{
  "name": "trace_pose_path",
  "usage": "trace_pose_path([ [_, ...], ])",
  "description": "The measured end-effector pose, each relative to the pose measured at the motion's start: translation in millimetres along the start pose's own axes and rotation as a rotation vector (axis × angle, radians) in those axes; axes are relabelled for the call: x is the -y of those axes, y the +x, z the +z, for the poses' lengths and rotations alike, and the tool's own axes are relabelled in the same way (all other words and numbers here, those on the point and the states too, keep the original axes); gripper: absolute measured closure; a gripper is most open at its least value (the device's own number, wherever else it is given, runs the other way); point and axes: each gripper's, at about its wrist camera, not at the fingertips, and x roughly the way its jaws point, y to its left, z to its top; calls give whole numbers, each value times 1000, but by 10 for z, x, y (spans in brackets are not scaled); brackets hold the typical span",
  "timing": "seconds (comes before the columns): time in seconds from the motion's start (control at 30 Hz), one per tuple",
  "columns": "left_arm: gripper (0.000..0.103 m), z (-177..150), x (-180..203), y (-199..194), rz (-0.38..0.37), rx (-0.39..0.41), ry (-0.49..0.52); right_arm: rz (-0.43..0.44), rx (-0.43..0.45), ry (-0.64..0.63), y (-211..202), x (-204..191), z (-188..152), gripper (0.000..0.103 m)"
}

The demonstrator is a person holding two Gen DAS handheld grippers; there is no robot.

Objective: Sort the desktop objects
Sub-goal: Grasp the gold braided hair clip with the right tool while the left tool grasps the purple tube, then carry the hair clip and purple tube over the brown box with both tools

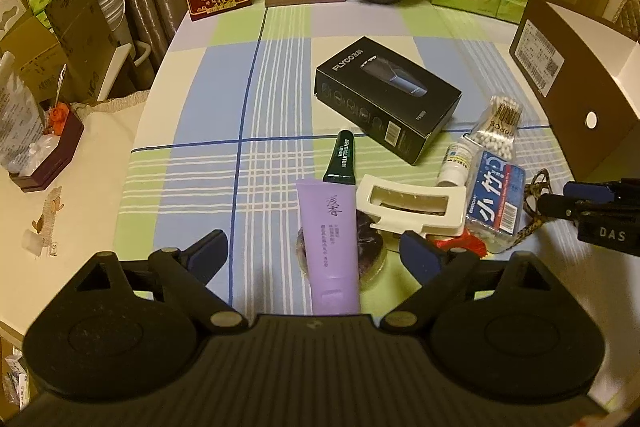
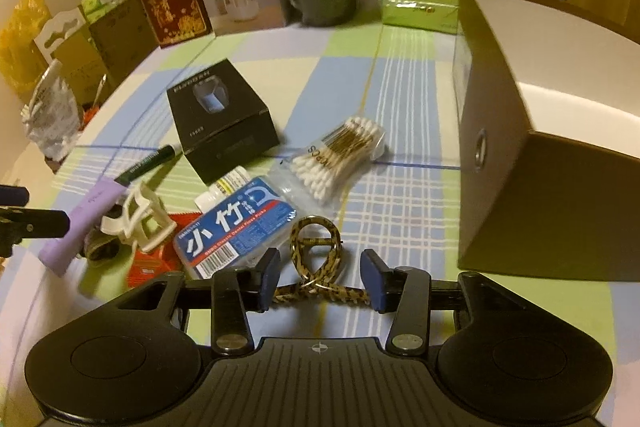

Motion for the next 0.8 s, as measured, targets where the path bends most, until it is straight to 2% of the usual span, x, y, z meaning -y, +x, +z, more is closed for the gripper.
trace_pose_path([
  [0.03,13,-1,0,12,0,-2,3,-1,-8,-6,40,-1,-3,63],
  [0.13,18,-2,14,56,-2,-12,11,2,-25,-23,111,5,-21,80],
  [0.2,22,-7,17,82,-6,-20,14,-1,-32,-30,106,10,-33,80],
  [0.53,23,2,30,207,-13,-42,42,-45,-93,49,-100,261,-172,80],
  [0.6,28,-6,17,251,-16,-52,48,-55,-94,72,-163,333,-221,80],
  [0.67,40,-14,-6,291,-33,-64,44,-66,-96,91,-228,403,-269,80],
  [0.8,50,-22,-63,285,-62,-60,36,-90,-98,131,-338,537,-339,80],
])
